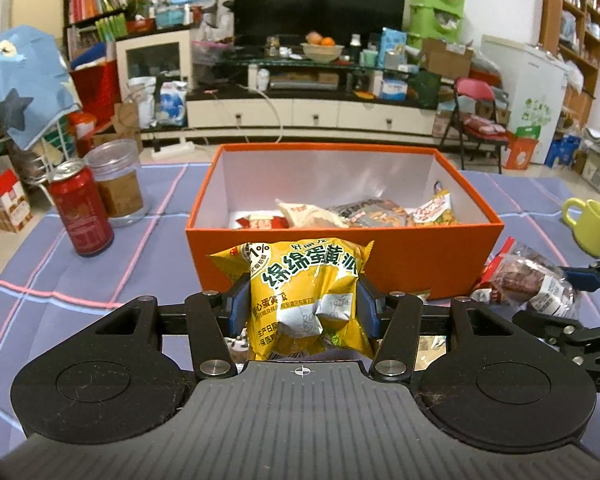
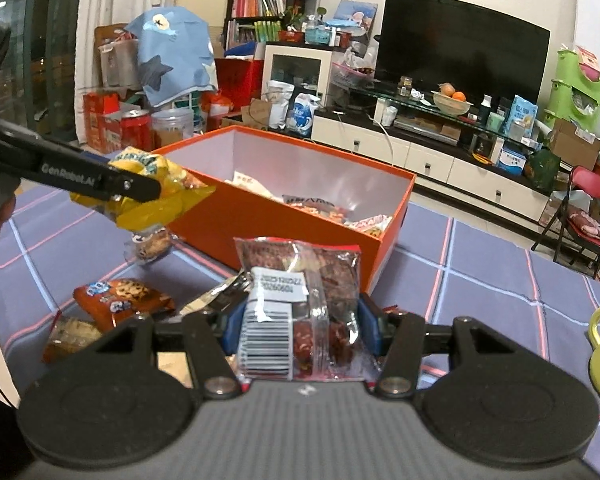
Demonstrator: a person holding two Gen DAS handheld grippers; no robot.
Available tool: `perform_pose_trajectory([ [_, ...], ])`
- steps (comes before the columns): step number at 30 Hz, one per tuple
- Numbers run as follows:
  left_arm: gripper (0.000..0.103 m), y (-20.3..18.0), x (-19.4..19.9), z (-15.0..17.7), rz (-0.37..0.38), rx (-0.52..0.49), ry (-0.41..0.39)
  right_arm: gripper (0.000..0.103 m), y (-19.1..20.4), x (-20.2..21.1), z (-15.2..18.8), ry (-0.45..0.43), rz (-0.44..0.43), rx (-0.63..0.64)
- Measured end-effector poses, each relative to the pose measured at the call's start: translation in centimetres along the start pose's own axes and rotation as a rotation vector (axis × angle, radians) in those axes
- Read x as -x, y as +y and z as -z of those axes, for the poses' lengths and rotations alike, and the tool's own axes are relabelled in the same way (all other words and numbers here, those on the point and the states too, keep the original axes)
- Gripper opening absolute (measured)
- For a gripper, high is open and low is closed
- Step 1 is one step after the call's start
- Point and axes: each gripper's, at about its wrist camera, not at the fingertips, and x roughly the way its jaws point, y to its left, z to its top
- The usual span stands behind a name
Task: Organize snacks
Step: 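Lift both held bags and carry them over the orange box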
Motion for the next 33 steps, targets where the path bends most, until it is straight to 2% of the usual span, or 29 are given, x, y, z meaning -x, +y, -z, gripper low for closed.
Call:
perform_pose_trajectory([
  [18,0.022,0.8,0.3,0.1,-0.075,-0.003,0.003,0.054,1.2,-0.3,-0.5,0.007,0.002,-0.01],
  [29,0.022,1.2,0.3,0.2,-0.075,-0.002,0.004,0.054,0.9,-0.7,-0.6,0.018,0.007,-0.017],
  [33,0.022,1.5,1.1,-0.1,-0.072,0.007,-0.023,0.054,0.7,-0.7,-0.7,0.008,0.009,-0.021],
])
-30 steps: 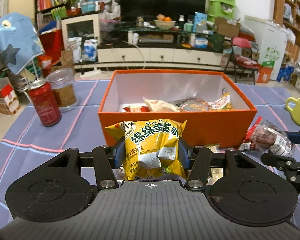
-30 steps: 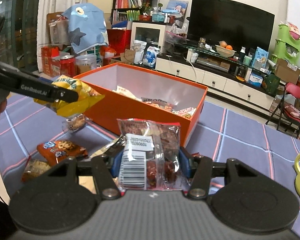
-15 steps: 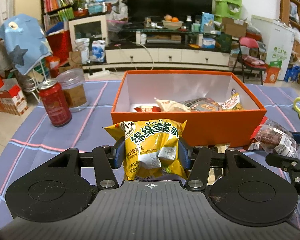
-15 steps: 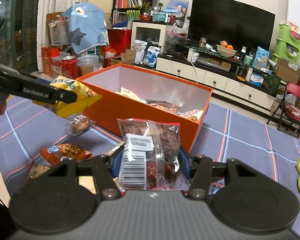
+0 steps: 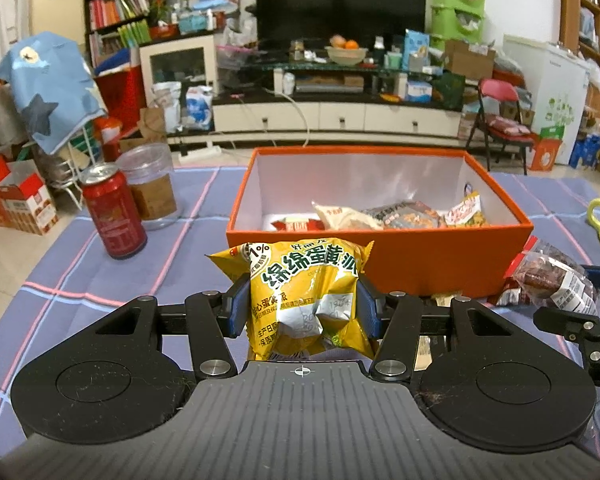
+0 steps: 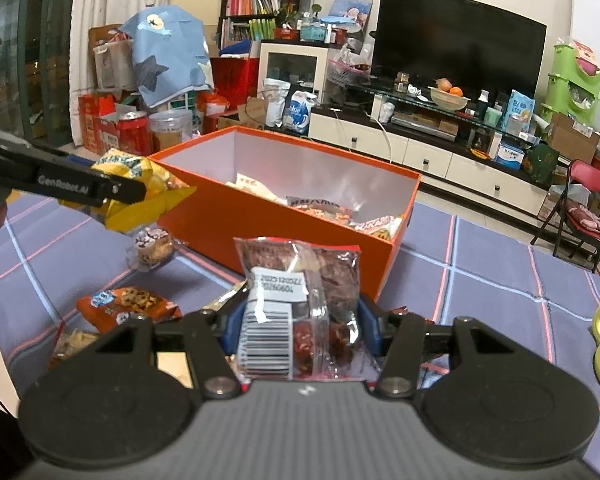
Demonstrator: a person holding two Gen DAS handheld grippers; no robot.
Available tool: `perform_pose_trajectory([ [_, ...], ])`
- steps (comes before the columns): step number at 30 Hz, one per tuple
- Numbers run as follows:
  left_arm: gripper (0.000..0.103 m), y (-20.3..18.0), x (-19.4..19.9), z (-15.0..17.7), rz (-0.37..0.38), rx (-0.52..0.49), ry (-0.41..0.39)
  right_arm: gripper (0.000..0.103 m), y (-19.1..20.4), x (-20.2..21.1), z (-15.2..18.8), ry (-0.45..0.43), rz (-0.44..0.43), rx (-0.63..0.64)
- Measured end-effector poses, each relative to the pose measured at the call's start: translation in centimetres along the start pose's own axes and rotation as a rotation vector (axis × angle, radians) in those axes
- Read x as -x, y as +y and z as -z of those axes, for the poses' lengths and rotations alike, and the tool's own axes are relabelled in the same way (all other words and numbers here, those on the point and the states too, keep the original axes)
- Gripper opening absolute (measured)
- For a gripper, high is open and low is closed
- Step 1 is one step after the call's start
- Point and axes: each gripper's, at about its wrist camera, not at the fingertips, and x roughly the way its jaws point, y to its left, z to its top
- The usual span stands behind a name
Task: Organize snacks
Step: 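Lift both held bags and carry them over the orange box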
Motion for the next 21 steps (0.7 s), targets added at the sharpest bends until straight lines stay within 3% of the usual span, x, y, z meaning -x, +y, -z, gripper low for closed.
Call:
perform_pose_trajectory([
  [14,0.022,-0.3,2.0,-2.7,-0.008,0.006,-0.079,0.054,-0.7,1.6,-1.5,-0.067,0.024,-0.048],
  [21,0.022,0.4,1.5,-5.3,0.001,0.056,-0.112,0.054,-1.2,1.9,-4.3,-0.124,0.036,-0.087],
])
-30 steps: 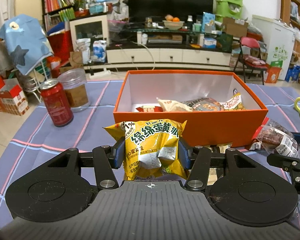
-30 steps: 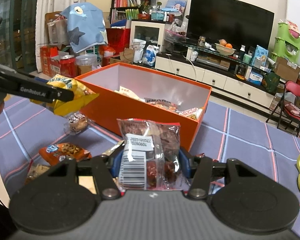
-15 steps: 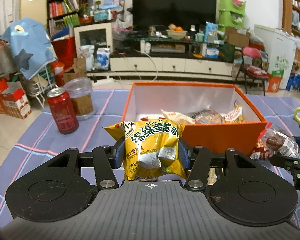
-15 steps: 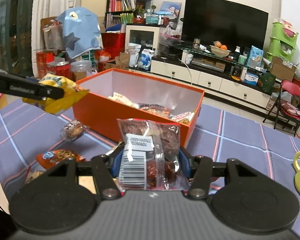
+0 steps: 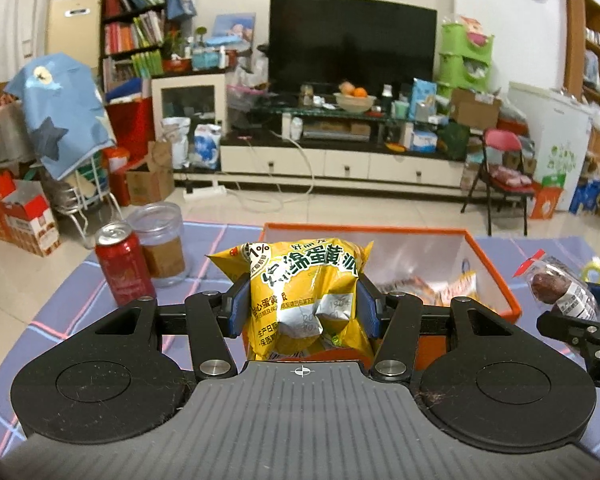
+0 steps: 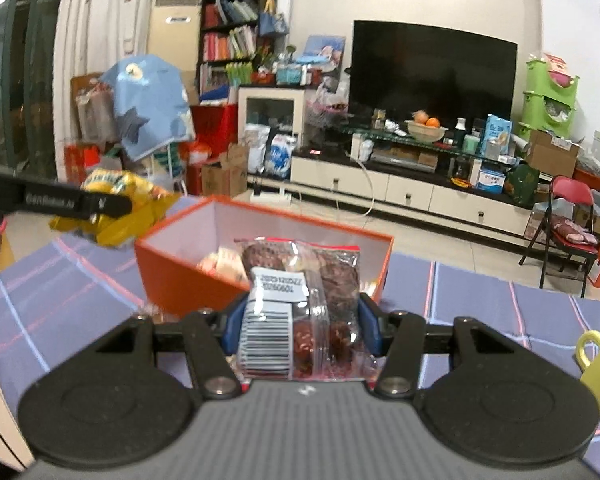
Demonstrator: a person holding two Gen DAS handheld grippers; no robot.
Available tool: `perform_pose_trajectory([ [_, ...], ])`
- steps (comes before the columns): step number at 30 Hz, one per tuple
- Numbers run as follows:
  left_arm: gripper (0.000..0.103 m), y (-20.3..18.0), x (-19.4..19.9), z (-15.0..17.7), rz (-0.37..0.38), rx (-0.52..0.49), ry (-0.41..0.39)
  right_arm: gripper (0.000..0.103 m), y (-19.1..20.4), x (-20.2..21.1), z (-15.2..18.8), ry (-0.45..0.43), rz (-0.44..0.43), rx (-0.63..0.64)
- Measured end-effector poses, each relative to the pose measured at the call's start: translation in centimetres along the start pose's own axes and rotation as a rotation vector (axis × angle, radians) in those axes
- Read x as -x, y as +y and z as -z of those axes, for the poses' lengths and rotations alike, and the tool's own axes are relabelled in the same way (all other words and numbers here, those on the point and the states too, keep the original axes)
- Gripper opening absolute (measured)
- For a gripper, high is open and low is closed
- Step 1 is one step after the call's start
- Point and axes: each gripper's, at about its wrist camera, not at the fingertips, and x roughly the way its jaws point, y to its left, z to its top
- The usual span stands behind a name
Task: Organize snacks
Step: 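Lift both held bags and carry them over the orange box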
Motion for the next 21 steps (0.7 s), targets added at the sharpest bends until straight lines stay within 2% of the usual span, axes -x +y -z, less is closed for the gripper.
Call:
perform_pose_trajectory([
  [7,0.022,-0.1,-4.3,-2.0,0.024,0.053,0.019,0.054,0.1,-4.0,-2.7,0.001,0.017,0.013],
  [14,0.022,-0.9,-8.2,-1.5,-0.011,0.035,0.072,0.054,0.1,-7.2,-3.5,0.007,0.033,0.004],
  [21,0.022,-2.2,-9.9,-1.6,-0.055,0.015,0.077,0.054,0.9,-9.6,-3.7,0.028,0.043,0.018],
])
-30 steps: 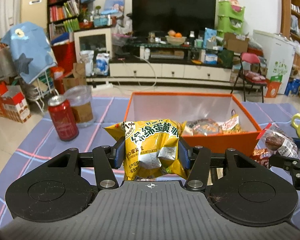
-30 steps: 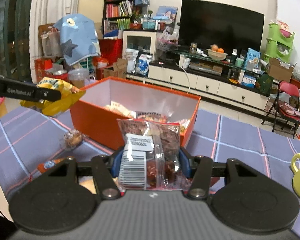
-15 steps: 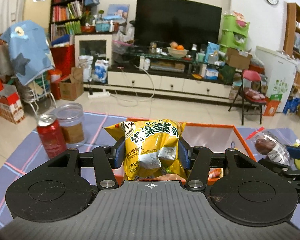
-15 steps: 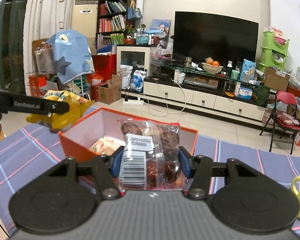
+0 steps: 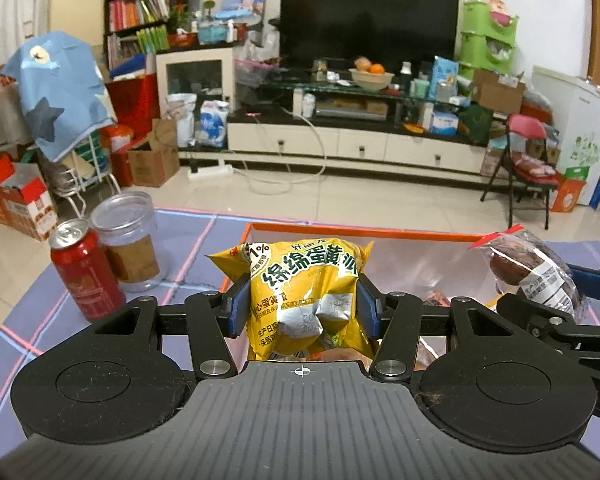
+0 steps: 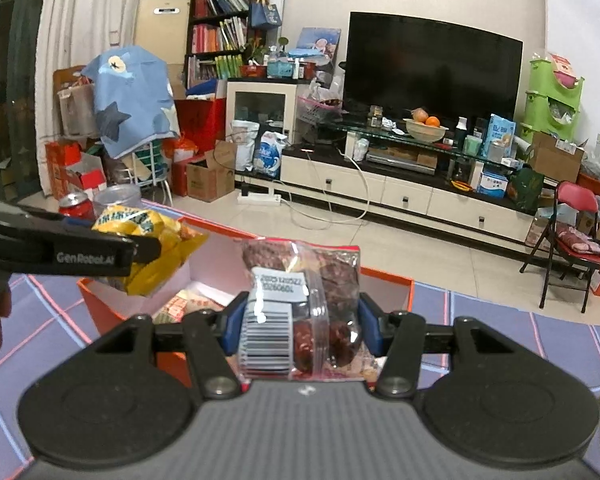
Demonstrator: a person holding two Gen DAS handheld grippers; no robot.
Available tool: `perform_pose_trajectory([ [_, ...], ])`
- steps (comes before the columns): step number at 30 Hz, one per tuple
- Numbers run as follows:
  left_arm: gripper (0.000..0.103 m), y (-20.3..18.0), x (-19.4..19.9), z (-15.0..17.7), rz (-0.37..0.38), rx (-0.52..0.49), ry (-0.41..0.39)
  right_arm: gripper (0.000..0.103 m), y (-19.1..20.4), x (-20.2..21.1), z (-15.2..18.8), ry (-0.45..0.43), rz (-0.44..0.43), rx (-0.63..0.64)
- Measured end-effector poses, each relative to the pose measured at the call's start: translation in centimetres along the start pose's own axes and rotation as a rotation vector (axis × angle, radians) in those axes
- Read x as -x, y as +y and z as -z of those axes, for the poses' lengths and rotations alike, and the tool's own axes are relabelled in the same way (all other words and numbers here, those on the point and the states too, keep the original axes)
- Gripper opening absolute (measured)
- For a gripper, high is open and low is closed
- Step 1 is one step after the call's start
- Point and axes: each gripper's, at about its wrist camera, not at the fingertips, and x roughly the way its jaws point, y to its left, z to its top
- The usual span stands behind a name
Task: Organize snacks
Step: 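Lift both held bags and carry them over the orange box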
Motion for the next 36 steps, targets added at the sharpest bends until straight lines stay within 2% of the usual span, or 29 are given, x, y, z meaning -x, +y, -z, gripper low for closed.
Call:
perform_pose_trajectory([
  [11,0.022,-1.8,-1.4,0.3,-0.003,-0.028,0.02,0.054,-1.7,-1.5,0.5,0.04,0.019,-0.052],
  [36,0.022,-1.6,-1.2,0.3,-0.013,-0.038,0.017,0.054,-1.4,-2.1,0.6,0.054,0.018,-0.049],
])
